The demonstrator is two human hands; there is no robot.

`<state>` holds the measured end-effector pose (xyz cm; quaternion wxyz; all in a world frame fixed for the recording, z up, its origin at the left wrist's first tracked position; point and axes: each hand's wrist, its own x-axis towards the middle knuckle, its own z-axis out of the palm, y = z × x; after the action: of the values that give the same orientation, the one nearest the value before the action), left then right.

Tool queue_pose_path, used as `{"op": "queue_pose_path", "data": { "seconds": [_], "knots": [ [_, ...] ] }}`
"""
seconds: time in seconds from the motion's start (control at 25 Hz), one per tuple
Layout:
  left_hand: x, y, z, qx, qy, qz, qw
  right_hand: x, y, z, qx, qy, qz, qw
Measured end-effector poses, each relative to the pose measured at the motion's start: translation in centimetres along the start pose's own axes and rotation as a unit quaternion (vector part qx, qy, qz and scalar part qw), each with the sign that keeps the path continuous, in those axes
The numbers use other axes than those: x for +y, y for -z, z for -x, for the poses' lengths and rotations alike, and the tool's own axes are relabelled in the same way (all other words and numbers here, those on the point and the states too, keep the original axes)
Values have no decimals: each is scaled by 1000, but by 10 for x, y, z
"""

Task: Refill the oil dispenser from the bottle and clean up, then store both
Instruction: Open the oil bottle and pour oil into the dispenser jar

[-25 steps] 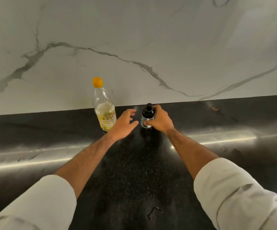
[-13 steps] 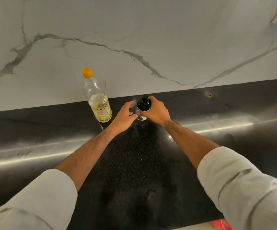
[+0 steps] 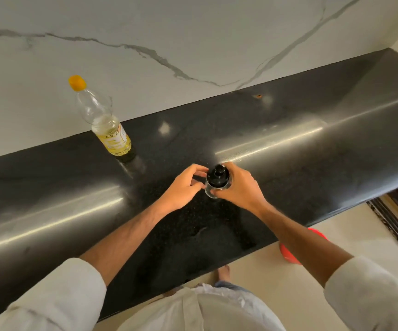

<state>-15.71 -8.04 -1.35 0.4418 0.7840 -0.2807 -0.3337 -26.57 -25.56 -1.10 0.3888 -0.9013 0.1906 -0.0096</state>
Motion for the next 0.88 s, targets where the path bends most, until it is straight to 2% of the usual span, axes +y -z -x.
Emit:
{"op": "queue_pose_path", "data": {
  "seconds": [0.36,0.52,0.6,0.68,0.88],
  "knots": [
    [-14,-28,12,-25,5,1,1000,22,-10,36,2,-8,-23,1000],
    [-22,-19,15,-5,-23,-31,999,17,-1,33,-58,8,4,998],
    [-24,-3,19,41,-47,-50,997,5,13,27,-64,23,14,998],
    [-25,21,26,115,-71,-55,989,-17,28,14,-47,48,-30,997],
    [-18,103,44,320,-103,-69,939,-96,18,-58,-47,130,-72,988]
  ]
}}
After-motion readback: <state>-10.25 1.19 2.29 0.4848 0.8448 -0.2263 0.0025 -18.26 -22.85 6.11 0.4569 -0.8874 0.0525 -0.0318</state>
